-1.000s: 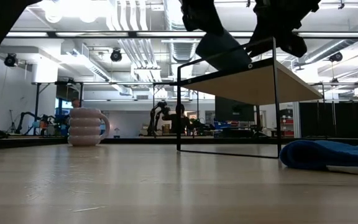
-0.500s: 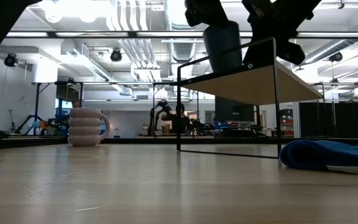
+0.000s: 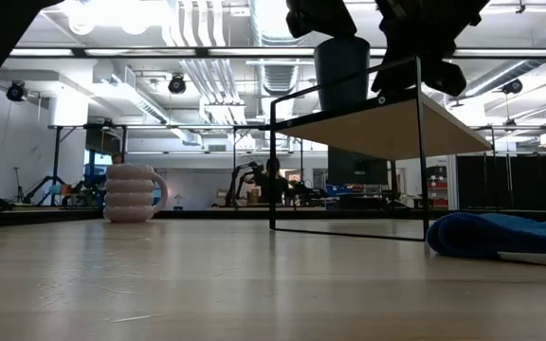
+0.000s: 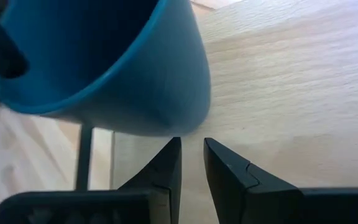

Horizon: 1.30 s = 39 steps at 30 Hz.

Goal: Stack small to large cups/mugs on shelf
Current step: Put the purple mug on the shelf

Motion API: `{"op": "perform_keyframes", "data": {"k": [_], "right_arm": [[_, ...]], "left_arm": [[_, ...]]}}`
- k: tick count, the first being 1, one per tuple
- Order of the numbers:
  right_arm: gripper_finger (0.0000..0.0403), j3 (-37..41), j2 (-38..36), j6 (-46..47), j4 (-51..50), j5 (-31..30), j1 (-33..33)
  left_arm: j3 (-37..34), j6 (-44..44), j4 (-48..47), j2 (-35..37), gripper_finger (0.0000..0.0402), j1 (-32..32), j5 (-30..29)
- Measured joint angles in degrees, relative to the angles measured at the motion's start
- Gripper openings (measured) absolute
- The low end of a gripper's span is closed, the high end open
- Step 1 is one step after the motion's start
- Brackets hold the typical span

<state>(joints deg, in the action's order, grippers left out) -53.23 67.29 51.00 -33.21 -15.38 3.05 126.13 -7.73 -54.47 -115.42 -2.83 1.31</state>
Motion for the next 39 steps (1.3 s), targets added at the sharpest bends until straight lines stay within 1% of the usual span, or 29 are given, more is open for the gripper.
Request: {"op": "perform_keyframes", "data": {"k": [6, 11, 12, 14, 17, 19, 21, 23, 26, 27, 28, 30, 32, 35, 39], "right_arm": [[0.0063, 0.0, -3.7, 0.6, -1.4, 1.9, 0.9], [0.0063, -2.7, -8.0, 1.5, -8.5, 1.9, 2.3], [0.0063, -3.6, -8.8, 1.5, -9.3, 1.9, 2.6], [0.0063, -5.5, -10.3, 0.2, -9.6, 2.0, 2.8], [0.0063, -9.7, -11.7, -4.2, -9.6, 2.3, 3.2], [0.0063, -13.2, -12.1, -7.4, -9.6, 2.3, 3.6], [0.0063, -16.8, -12.4, -9.4, -9.3, 2.4, 3.8], [0.0063, -20.3, -12.4, -11.0, -8.4, 2.4, 3.7], [0.0063, -25.7, -12.0, -12.5, -7.9, 2.2, 3.7], [0.0063, -27.5, -11.8, -12.4, -7.8, 2.2, 3.7], [0.0063, -29.4, -11.7, -12.2, -7.8, 2.2, 3.7], [0.0063, -32.4, -11.2, -13.6, -7.8, 1.9, 3.7], [0.0063, -35.3, -10.9, -16.7, -8.2, 1.9, 3.7], [0.0063, -37.7, -10.6, -18.9, -8.3, 2.2, 4.0], [0.0063, -38.2, -10.8, -13.0, -9.1, 2.5, 4.0]], "left_arm": [[2.7, 0.0, 0.0, 0.1, 0.0060, 0.0, 0.0], [7.8, -0.1, -0.4, 0.4, 0.0060, 0.0, -0.5], [8.8, -0.2, -0.6, 0.6, 0.0060, 0.0, -1.5], [8.5, -0.6, 0.0, 2.8, 0.0060, 0.0, -4.1], [8.5, 0.4, -4.4, 6.6, 0.0060, -0.1, -10.5], [8.5, 3.2, -11.2, 8.8, 0.0060, -0.2, -16.3], [8.5, 8.1, -18.1, 10.7, 0.0060, -0.2, -21.4], [8.4, 13.8, -26.0, 12.4, 0.0060, -0.5, -23.5], [8.4, 24.2, -35.8, 14.4, 0.0060, -1.4, -23.2], [8.1, 27.5, -36.4, 14.7, 0.0060, -2.1, -22.7], [7.0, 29.6, -34.9, 15.5, 0.0060, -2.8, -21.7], [4.6, 31.3, -34.5, 17.3, 0.0060, -4.8, -17.5], [3.5, 33.1, -35.2, 17.9, 0.0060, -7.0, -15.1], [-1.1, 35.0, -35.2, 19.2, 0.0060, -11.2, -15.1], [-7.5, 32.6, -35.5, 19.3, 0.0060, -18.0, -14.9]]}}
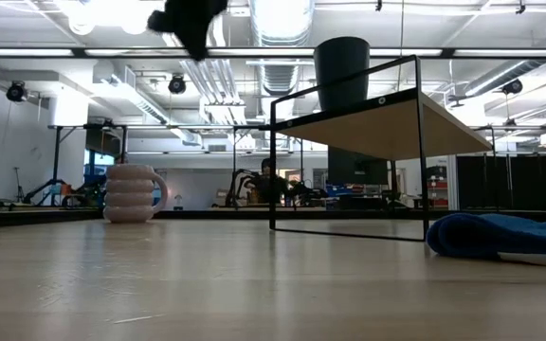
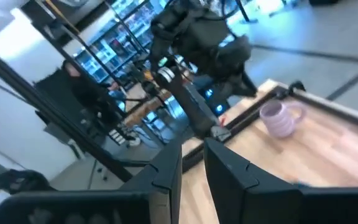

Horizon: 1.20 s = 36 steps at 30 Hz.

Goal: Stack small to large cups/mugs on shelf
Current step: Put the purple mug on the shelf

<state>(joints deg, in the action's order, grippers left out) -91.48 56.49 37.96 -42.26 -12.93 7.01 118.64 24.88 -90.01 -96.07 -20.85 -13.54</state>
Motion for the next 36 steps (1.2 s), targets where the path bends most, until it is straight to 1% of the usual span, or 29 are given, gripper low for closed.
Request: {"op": "perform_keyframes", "data": {"k": [4, 9, 14, 17, 21, 25, 29, 34, 36], "right_arm": [[0.0063, 0.0, 0.0, 2.3, -5.5, -0.1, 0.0], [0.0063, 0.3, 0.7, 5.9, -14.7, 0.0, 0.0], [0.0063, 0.5, 1.9, 6.6, -18.7, 0.0, 0.0], [0.0063, 0.7, 2.8, 6.5, -19.3, 0.0, 0.0], [0.0063, 0.7, 3.6, 6.0, -19.3, 0.0, 0.0], [0.0063, 0.7, 4.0, 5.8, -19.3, 1.3, 0.0], [0.0063, 0.7, 4.0, 5.8, -19.4, 1.4, 0.0], [0.0063, 0.7, 4.0, 5.7, -19.3, 1.4, 0.0], [0.0063, 0.7, 3.9, 5.7, -19.3, 1.4, 0.0]], "left_arm": [[-7.8, -4.3, 0.0, -0.3, 0.0060, -6.9, 0.2], [-18.6, -4.7, 0.0, -0.7, 0.0060, -13.4, 0.1], [-26.8, -4.9, 0.5, -0.7, 0.0060, -16.8, 0.6], [-30.3, -6.8, 3.3, -0.7, 0.0060, -17.4, 1.1], [-33.2, -10.3, 6.7, -0.6, 0.0060, -17.5, 1.5], [-35.2, -10.8, 10.3, -0.6, 0.0060, -17.9, 1.5], [-35.8, -12.0, 12.4, -0.6, 0.0060, -19.3, 2.7], [-35.8, -12.2, 13.1, -0.6, 0.0060, -21.2, 2.8], [-35.9, -12.2, 13.1, -0.6, 0.0060, -22.0, 4.0]]}}
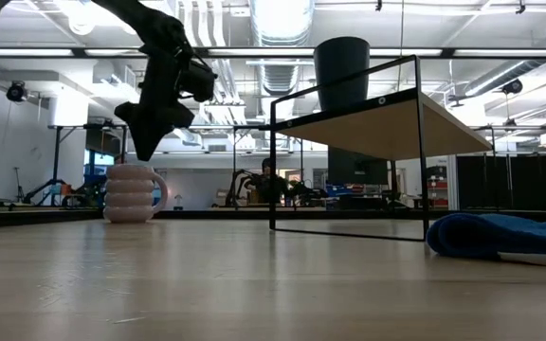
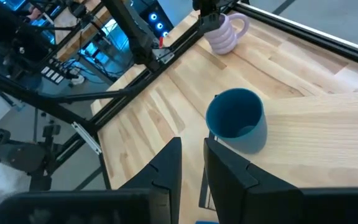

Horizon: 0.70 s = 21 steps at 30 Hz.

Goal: Stack small to large cups/mugs on shelf
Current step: Put the purple mug on the shelf

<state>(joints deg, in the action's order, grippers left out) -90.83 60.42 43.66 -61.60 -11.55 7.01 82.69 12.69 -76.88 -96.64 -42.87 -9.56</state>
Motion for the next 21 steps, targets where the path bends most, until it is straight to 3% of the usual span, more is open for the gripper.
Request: {"op": "perform_keyframes", "data": {"k": [3, 21], "right_arm": [[0.0063, 0.0, 0.0, -0.1, 0.0, 0.0, 0.0], [0.0063, 0.0, 0.0, -0.1, 0.0, 0.0, 0.0]], "left_arm": [[-0.8, 0.0, 0.8, 0.0, 0.0060, -0.7, 3.6], [-9.1, -2.5, 7.3, 0.0, 0.0053, -0.7, 4.8]]}}
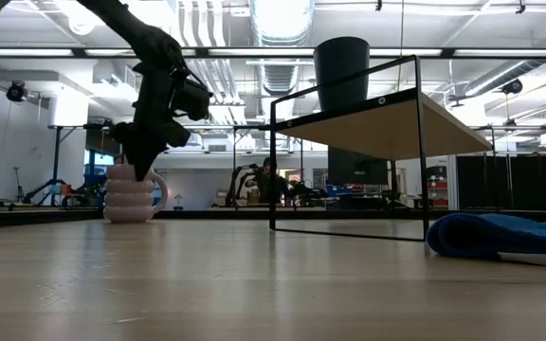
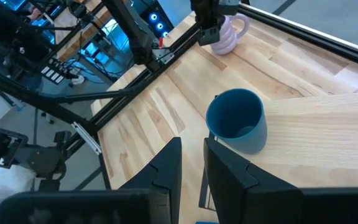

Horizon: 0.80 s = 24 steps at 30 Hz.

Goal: Stack small to large cups/mugs on shelf
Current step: Put the purple mug on the shelf

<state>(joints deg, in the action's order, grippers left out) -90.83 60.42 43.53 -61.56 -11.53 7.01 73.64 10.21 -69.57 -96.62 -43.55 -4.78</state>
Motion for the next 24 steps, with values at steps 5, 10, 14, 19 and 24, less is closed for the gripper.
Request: {"op": "perform_keyframes", "data": {"k": [5, 10, 14, 19, 24], "right_arm": [[0.0063, 0.0, 0.0, 0.0, 0.0, 0.0, 0.0], [0.0063, 0.0, 0.0, 0.0, 0.0, 0.0, 0.0], [0.0063, 0.0, 0.0, 0.0, 0.1, 0.0, 0.0], [0.0063, 0.0, 0.0, -0.7, 0.1, -0.1, 0.0], [0.0063, 0.0, 0.0, -0.7, 0.1, -0.3, 0.0]], "left_arm": [[-0.2, -1.9, -0.5, 0.0, 0.0012, 0.0, 0.8], [-0.2, -2.0, -0.4, 0.0, 0.0011, 0.5, 2.7], [0.4, -1.6, -2.3, 0.6, 0.0011, 3.1, 4.8], [2.7, 2.2, -5.3, 2.6, 0.0011, 10.3, 7.4], [5.3, 8.7, -5.0, 4.5, 0.0011, 21.5, 10.7]]}}
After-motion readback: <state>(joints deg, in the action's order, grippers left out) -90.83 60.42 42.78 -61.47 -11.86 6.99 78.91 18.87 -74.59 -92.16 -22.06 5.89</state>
